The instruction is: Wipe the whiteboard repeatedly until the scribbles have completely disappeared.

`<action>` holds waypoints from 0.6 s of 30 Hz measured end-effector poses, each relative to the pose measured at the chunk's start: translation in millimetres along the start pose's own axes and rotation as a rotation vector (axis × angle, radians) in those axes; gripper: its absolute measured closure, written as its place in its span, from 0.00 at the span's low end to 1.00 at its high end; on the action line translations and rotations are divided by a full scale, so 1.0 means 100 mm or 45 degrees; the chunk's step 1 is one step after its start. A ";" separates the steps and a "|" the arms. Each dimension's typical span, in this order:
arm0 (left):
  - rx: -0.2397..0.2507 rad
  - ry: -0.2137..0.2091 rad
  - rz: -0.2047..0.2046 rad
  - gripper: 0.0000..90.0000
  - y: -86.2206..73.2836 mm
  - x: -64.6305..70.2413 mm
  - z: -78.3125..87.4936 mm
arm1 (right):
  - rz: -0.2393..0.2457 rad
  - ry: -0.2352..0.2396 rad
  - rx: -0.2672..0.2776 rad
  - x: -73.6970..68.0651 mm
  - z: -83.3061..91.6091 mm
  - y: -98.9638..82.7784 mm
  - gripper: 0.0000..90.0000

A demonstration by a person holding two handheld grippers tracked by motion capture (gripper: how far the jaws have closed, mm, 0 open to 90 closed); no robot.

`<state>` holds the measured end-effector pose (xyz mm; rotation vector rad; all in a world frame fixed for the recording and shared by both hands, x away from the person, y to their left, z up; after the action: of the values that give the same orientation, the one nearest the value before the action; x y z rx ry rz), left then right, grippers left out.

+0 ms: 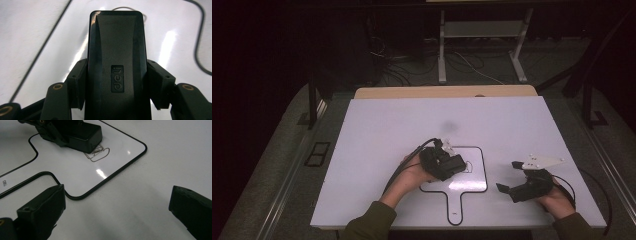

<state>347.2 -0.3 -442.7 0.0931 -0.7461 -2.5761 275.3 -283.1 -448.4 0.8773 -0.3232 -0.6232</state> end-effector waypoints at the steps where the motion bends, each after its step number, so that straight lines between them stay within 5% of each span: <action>1: -0.004 -0.007 -0.013 0.44 0.00 0.02 0.00 | 0.000 -0.001 0.001 0.00 0.00 0.00 0.00; 18: 0.014 0.063 0.076 0.44 -0.02 -0.26 0.03 | 0.005 -0.003 0.003 0.01 0.01 0.00 0.00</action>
<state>368.8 14.0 -442.9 0.1354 -0.7335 -2.5044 275.3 -284.2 -448.1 0.8783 -0.3281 -0.6200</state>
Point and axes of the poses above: each handheld gripper's, and its own axes: z roughly backward along the jaws, y roughly out of its top, x roughly to its right, the point moved 2 cm from there along -z, roughly forward along the jaws, and after that the axes turned 8 degrees about z, right-handed, at the moved point
